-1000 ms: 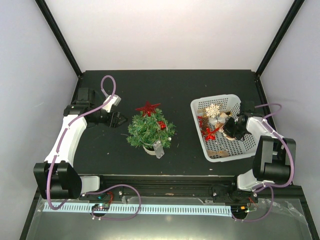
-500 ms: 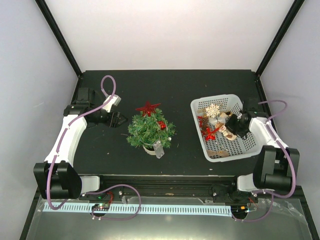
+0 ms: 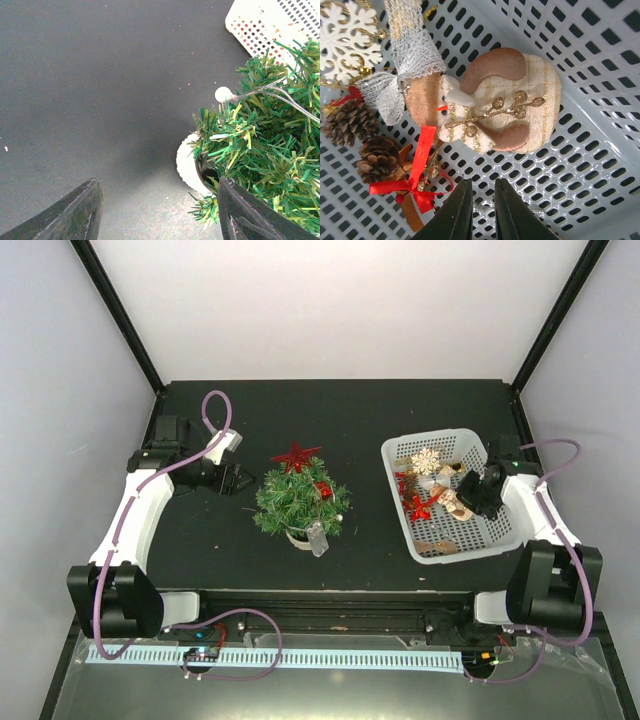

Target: Decorate the small christmas tree

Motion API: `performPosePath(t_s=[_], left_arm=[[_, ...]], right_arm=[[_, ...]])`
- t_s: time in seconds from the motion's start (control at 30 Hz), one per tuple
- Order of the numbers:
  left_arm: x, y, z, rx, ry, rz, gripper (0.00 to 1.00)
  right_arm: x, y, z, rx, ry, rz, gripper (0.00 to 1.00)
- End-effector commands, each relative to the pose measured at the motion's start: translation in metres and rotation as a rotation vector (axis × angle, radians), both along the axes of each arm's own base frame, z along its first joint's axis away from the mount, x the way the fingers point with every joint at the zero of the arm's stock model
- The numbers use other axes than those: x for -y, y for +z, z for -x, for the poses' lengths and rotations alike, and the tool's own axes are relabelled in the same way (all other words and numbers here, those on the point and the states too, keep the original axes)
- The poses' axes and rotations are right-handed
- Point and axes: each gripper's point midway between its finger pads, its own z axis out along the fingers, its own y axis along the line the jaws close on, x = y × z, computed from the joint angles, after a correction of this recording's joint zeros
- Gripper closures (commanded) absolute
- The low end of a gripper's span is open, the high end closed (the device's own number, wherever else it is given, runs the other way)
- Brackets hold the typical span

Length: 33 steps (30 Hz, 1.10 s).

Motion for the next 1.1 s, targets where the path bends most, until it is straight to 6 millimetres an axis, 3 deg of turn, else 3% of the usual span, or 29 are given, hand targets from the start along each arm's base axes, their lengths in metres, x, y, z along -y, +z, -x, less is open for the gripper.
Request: performPosePath(t_s=[0.0, 0.5, 1.07], left_arm=[[0.002, 0.009, -0.003, 0.030, -0.008, 0.024, 0.36], [0.001, 0.007, -0.005, 0.024, -0.003, 0.017, 0.36], [0.000, 0.009, -0.005, 0.027, -0.002, 0.012, 0.37]], right_arm=[[0.001, -0.004, -0.009, -0.011, -0.012, -0.010, 0.83], [-0.009, -0.023, -0.026, -0.022, 0.019, -0.075, 0.81], [-0.007, -0.048, -0.028, -0.070, 0.011, -0.069, 0.80]])
